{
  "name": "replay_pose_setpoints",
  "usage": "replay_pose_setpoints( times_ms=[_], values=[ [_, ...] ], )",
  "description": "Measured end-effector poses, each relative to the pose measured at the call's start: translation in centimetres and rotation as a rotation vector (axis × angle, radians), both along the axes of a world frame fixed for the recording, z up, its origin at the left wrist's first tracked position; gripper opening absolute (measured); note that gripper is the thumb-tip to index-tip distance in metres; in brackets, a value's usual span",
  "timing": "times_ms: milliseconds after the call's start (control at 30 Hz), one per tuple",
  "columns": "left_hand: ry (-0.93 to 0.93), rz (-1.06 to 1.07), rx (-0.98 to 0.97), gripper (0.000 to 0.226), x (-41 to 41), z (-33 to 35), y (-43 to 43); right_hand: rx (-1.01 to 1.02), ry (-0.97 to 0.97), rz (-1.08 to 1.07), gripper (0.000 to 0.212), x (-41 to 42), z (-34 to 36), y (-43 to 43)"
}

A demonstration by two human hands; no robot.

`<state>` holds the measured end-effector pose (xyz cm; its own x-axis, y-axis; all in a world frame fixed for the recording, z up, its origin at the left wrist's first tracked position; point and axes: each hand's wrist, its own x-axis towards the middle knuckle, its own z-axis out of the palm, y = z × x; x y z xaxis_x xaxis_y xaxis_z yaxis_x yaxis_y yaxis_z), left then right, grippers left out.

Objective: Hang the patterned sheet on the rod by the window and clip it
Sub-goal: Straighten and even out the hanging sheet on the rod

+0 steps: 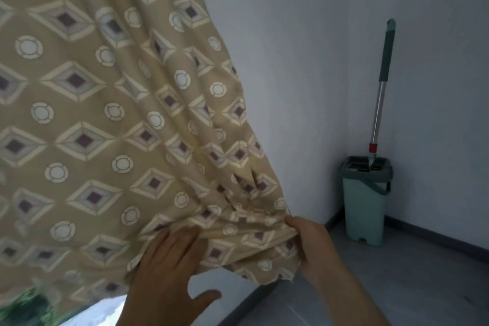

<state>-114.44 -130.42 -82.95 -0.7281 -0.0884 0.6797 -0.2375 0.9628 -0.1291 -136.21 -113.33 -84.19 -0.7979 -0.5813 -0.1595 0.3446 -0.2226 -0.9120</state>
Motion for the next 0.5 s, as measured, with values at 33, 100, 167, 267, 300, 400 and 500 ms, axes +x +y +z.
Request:
replay_pose_setpoints(
  times_ms=[33,100,167,267,300,400,500],
  values=[
    [-0.047,0.033,-0.132,0.064,0.4,-0.5,-0.4,0.031,-0.048,-0.005,0.018,-0.2,-0.3,0.0],
    [-0.059,0.061,-0.201,0.040,0.4,-0.8,-0.5,0.040,-0.149,0.008,0.021,-0.3,-1.3,-0.5],
    [-0.133,0.065,-0.085,0.030,0.0,-0.4,-0.3,-0.010,-0.198,0.061,0.037,0.0,-2.8,-1.3],
    [-0.387,0.150,0.037,0.024,-0.8,-0.2,0.9,-0.132,-0.223,0.154,0.022,1.4,-4.2,-1.3],
    [-0.408,0.188,0.037,0.016,-0.5,-0.5,1.9,-0.149,-0.225,0.143,0.009,1.6,-4.8,-1.0],
    [-0.423,0.144,-0.008,0.040,0.8,-4.2,1.8,-0.168,-0.067,-0.020,0.031,2.1,-6.0,-0.4],
    [-0.217,0.053,0.117,0.079,2.3,-4.7,2.6,0.038,0.152,-0.076,0.029,3.2,-6.9,-0.3]
  ],
)
